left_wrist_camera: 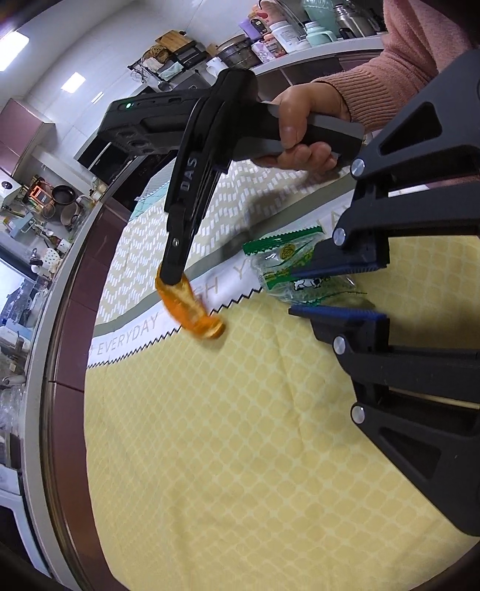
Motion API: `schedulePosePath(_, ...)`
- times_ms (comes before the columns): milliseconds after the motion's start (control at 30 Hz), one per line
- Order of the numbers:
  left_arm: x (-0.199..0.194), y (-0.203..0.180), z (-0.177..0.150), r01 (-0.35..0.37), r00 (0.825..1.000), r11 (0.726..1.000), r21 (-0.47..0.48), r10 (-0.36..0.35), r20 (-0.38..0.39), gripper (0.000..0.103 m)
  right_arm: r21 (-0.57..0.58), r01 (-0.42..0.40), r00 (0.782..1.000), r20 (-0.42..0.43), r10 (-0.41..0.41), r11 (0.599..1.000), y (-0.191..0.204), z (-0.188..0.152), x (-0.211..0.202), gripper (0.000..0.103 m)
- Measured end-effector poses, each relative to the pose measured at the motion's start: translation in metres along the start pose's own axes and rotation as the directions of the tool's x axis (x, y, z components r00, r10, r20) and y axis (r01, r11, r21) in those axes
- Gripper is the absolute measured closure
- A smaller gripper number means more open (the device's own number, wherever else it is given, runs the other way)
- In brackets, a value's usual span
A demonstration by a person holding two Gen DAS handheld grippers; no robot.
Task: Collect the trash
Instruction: 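Grasp the green-printed snack bag with the left tool while the right grasps orange peel, then carry the snack bag and orange peel to the teal bin with both tools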
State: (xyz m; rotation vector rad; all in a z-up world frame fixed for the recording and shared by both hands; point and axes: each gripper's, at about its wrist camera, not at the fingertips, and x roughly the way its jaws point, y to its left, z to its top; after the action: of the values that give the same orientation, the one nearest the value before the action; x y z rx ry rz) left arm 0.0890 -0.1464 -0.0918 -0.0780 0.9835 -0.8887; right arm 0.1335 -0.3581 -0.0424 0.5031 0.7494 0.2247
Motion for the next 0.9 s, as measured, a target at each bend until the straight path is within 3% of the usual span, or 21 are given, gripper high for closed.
schedulePosePath(467, -0.066, 0.014, -0.01, -0.123, 0.986, 0.992, 0.018, 0.12, 0.113, 0.091, 0.01, -0.09, 0.995, 0.039, 0.09, 0.996, 0.03, 0.0, -0.01, 0.093)
schedulePosePath(900, -0.114, 0.036, -0.034, -0.223, 0.961, 0.973, -0.055, 0.229, 0.154, 0.091, -0.01, -0.156, 0.988, 0.013, 0.156, 0.988, 0.062, -0.004, 0.006, 0.093)
